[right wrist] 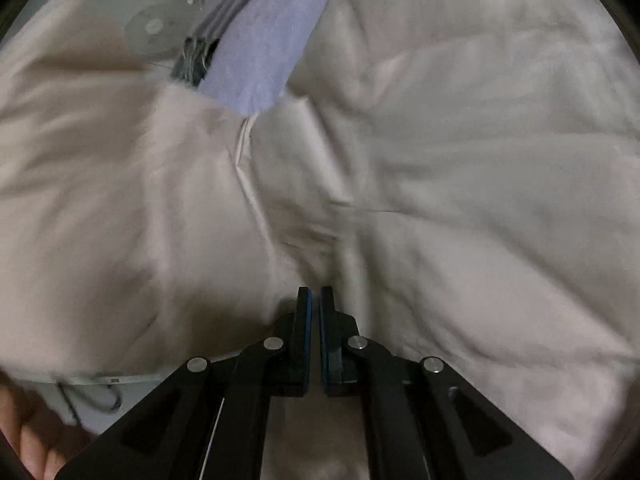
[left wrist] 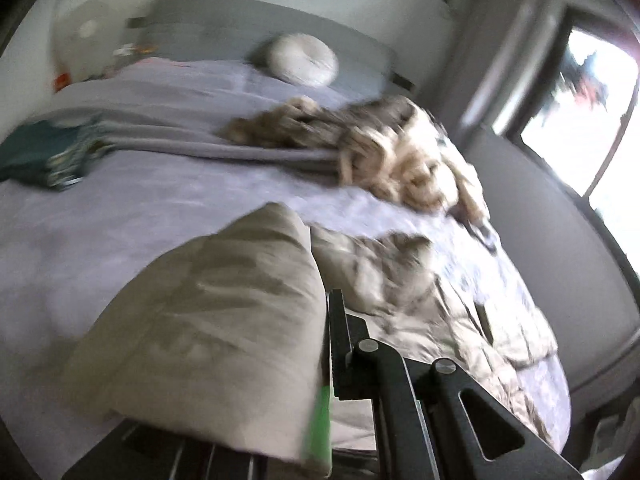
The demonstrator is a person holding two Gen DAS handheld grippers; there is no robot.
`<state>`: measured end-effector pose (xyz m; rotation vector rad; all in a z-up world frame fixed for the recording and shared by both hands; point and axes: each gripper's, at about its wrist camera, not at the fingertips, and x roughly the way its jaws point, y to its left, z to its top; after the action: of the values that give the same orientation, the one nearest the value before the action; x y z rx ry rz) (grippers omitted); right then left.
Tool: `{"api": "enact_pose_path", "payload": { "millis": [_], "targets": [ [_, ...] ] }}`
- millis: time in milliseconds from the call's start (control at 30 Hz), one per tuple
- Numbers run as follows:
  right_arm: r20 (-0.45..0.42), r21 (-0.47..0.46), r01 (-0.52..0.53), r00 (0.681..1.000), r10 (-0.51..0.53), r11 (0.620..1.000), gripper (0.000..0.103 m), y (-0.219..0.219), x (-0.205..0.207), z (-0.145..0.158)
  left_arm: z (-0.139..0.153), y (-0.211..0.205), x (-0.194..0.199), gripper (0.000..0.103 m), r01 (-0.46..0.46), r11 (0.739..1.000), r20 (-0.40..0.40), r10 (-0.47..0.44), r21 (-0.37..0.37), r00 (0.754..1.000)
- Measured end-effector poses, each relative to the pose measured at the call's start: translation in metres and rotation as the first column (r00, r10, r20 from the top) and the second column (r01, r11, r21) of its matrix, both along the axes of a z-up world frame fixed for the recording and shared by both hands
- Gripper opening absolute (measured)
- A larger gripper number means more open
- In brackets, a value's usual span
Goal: Fold large clothes
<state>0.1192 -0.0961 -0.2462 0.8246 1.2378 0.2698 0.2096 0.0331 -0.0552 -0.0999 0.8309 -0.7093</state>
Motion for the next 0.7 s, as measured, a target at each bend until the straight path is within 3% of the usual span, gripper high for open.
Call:
{"api": "enact_pose_path", "payload": {
  "millis": [200,300,400,467,500,533,567,600,633,700],
  "targets": [
    [0.041,-0.181,0.123,0.992,-0.118,0.976,0.004,-0.119,-0.066,0.036,-0.048,-0.112,-0.035,0.009,0.114,0.974,-0.014,-0.114,0.197,0.993],
    [0.050,-0.226,0.194,0.981,-0.188,0.955,0.004,-0.171,-0.093,0.047,-0.085,-0.151,-0.053,0.009,0.145,0.937,-0.006,-0.151,0.318,0.989],
    [0.054,-0.247,0.236,0.972,-0.230,0.940,0.004,-0.206,-0.114,0.052,-0.126,-0.170,-0.060,0.009,0.167,0.884,-0.039,-0.168,0.436,0.985],
    [0.049,-0.247,0.252,0.968,-0.248,0.936,0.004,-0.223,-0.127,0.050,-0.141,-0.176,-0.072,0.013,0.150,0.857,-0.002,-0.171,0.492,0.985],
    [0.048,-0.236,0.260,0.965,-0.256,0.936,0.004,-0.229,-0.130,0.049,-0.141,-0.177,-0.074,0.019,0.141,0.853,0.016,-0.172,0.502,0.985],
    [0.047,-0.229,0.267,0.964,-0.263,0.936,0.004,-0.227,-0.130,0.047,-0.140,-0.177,-0.080,0.046,0.145,0.849,0.024,-0.183,0.507,0.983],
    [0.046,-0.221,0.274,0.962,-0.270,0.936,0.004,-0.231,-0.133,0.046,-0.138,-0.176,-0.083,0.084,0.147,0.851,0.027,-0.186,0.504,0.982],
    [0.046,-0.217,0.280,0.960,-0.276,0.935,0.004,-0.234,-0.134,0.046,-0.133,-0.173,-0.086,0.098,0.138,0.860,0.039,-0.180,0.491,0.983],
    [0.047,-0.218,0.281,0.959,-0.278,0.934,0.004,-0.234,-0.131,0.045,-0.125,-0.166,-0.092,0.103,0.137,0.877,0.050,-0.180,0.460,0.982],
    [0.046,-0.227,0.280,0.960,-0.277,0.933,0.005,-0.230,-0.128,0.046,-0.115,-0.159,-0.097,0.103,0.150,0.879,0.042,-0.189,0.453,0.981]
  ]
}}
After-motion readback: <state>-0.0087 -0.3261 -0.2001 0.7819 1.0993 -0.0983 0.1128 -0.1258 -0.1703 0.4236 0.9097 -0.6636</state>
